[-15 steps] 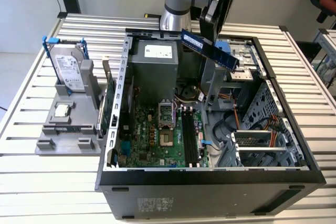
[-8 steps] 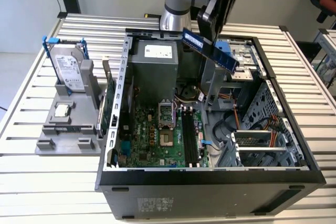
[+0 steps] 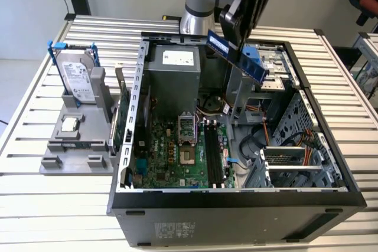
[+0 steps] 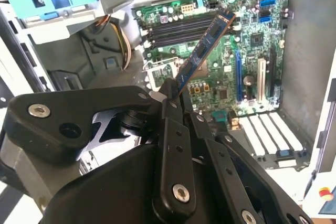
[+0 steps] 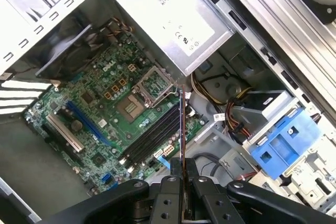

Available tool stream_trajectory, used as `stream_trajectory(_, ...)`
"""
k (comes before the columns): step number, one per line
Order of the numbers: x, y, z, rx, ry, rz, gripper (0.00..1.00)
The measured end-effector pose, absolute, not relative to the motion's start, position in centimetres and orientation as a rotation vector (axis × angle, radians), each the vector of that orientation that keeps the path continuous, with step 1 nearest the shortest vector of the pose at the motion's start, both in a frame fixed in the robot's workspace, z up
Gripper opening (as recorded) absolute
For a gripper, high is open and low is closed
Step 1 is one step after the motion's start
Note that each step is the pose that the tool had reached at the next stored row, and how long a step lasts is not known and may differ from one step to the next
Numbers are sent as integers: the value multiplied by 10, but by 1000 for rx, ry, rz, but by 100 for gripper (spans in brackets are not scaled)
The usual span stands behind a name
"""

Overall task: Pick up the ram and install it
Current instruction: 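Insert the ram into the slot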

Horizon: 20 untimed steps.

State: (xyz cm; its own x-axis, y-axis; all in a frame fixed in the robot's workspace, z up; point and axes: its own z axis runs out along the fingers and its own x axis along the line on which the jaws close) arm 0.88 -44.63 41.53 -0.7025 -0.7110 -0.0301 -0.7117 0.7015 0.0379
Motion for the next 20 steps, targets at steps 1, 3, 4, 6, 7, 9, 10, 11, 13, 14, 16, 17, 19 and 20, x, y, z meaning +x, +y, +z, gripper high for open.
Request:
stream_trajectory(1, 9, -446, 415, -1190, 2892, 73, 0)
stream_trajectory(3, 9, -446, 415, -1156, 2905, 72, 0)
stream_trajectory(4, 9, -446, 415, -1138, 2912, 72, 0)
stream_trajectory(6, 9, -446, 415, -1103, 2925, 72, 0)
stream_trajectory(7, 9, -446, 415, -1084, 2932, 72, 0)
stream_trajectory(9, 9, -446, 415, -1047, 2944, 72, 0)
stream_trajectory(10, 9, -446, 415, -1028, 2951, 72, 0)
stream_trajectory(11, 9, -446, 415, -1009, 2957, 71, 0)
stream_trajectory(13, 9, -446, 415, -972, 2969, 71, 0)
stream_trajectory(14, 9, -446, 415, -955, 2974, 71, 0)
stream_trajectory(16, 9, -446, 415, -917, 2986, 71, 0)
stream_trajectory(17, 9, -446, 415, -899, 2991, 70, 0)
stream_trajectory(19, 9, -446, 415, -861, 3001, 70, 0)
stream_trajectory(20, 9, -446, 415, -842, 3006, 70, 0)
